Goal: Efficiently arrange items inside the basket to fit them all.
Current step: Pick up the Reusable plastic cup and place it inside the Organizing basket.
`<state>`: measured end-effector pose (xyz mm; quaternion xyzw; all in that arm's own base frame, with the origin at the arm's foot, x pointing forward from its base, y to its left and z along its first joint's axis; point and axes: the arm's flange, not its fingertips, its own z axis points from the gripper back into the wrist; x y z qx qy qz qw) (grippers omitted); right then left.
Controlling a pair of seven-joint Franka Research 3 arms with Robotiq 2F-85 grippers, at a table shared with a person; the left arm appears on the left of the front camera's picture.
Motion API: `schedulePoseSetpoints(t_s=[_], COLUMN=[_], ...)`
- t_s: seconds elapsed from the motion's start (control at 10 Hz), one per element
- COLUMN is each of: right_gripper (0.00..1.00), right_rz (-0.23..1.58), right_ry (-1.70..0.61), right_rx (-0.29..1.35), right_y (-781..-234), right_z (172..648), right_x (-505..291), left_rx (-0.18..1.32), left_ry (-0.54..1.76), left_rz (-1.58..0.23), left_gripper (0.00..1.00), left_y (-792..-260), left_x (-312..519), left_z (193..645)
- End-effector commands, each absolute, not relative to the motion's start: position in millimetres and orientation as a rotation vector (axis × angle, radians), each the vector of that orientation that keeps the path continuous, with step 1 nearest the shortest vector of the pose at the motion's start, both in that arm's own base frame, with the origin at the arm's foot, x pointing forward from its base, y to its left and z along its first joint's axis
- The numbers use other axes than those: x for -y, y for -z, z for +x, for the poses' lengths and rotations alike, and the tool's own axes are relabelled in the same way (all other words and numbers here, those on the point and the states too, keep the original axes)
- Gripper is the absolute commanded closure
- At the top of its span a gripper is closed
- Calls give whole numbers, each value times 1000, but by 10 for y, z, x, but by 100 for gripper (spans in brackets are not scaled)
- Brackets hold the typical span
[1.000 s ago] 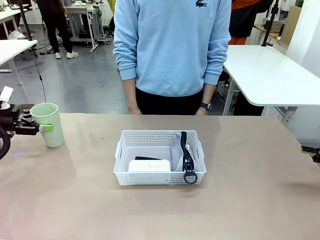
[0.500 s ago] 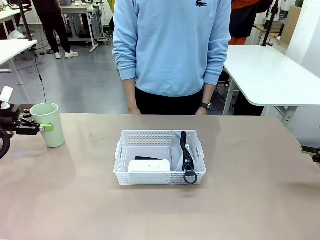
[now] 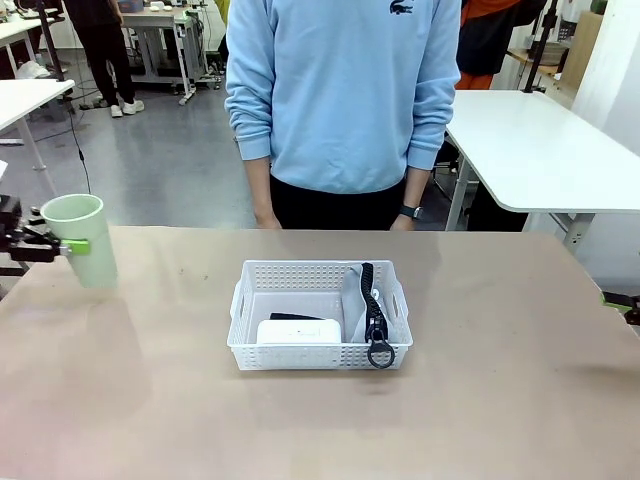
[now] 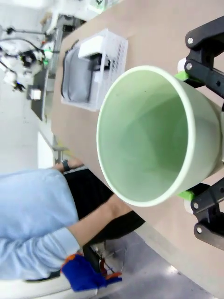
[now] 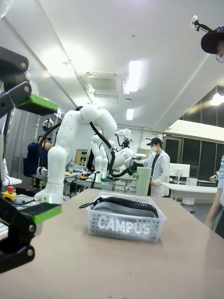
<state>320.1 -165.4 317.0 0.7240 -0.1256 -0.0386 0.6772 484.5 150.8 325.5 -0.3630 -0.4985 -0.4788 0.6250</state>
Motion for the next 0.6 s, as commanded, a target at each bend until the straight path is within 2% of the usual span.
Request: schedulePoseSetpoints(t_s=[0.0,0.2,0.3,0.4,0.5], right_gripper=[0,0,0,0,0], right_rz=[1635,1635,1635,1635,1635], right_ry=[82,82,82,82,82], right_rx=[287,287,287,287,287], right_y=[-3212,-3212,-3212,-3212,-3212], right_z=[3177,3177,3177,3177,3177], right_x=[1642,1642,1642,1642,1642], left_rx=[1095,1160,1131,1172,1162], left_ry=[1156,1260,1320,1338,1316], left_rz=[-911,-932,-1008,-968,-983], left_gripper=[100,100,67,67,100], left_y=[-3864,-4193,-4273,-4278,-4248], left_x=[-1552,-1609,-1624,-1642,-1683], left_z=[4333,3794,3548,3354,3288])
